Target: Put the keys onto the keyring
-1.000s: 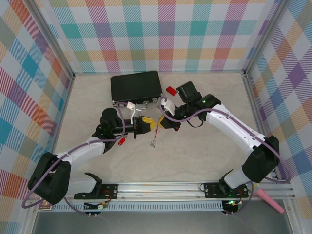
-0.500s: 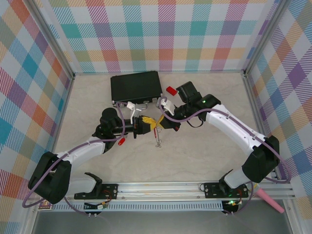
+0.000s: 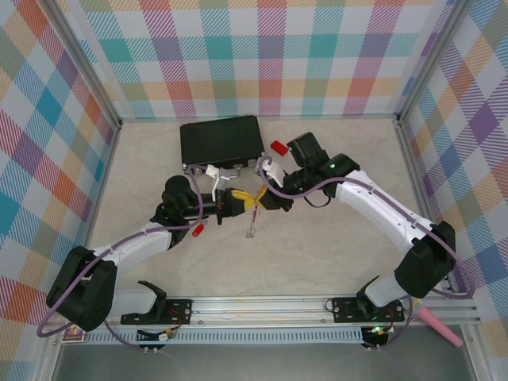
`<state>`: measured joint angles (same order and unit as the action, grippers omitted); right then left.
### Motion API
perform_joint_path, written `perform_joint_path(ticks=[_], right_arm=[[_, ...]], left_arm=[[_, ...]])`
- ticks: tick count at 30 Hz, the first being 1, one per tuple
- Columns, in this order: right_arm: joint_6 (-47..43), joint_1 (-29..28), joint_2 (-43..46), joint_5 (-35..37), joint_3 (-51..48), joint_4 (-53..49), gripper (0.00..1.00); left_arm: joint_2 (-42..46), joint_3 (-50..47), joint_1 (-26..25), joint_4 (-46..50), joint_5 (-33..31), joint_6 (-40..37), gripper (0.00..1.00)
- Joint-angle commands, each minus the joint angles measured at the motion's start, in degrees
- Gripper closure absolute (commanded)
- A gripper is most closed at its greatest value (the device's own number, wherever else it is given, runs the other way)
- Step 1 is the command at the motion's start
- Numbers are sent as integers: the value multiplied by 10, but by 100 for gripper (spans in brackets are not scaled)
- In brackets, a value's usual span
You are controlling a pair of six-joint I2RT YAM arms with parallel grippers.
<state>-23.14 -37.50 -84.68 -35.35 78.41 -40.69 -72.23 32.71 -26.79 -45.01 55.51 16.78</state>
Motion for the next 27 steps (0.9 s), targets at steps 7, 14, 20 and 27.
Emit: perform_joint_path(ticks=[7, 14, 20, 27], right_arm=[[159, 20, 159, 33, -166, 290, 75], [267, 39, 227, 91, -267, 471, 80], [301, 40, 230, 84, -275, 536, 77], [346, 42, 217, 67, -271, 605, 77]], left_arm=[[22, -16, 0, -173, -85, 94, 100], [27, -9, -12, -262, -131, 134, 100], [15, 7, -34, -298, -163, 126, 100], [-3, 29, -50, -307, -178, 116, 100]])
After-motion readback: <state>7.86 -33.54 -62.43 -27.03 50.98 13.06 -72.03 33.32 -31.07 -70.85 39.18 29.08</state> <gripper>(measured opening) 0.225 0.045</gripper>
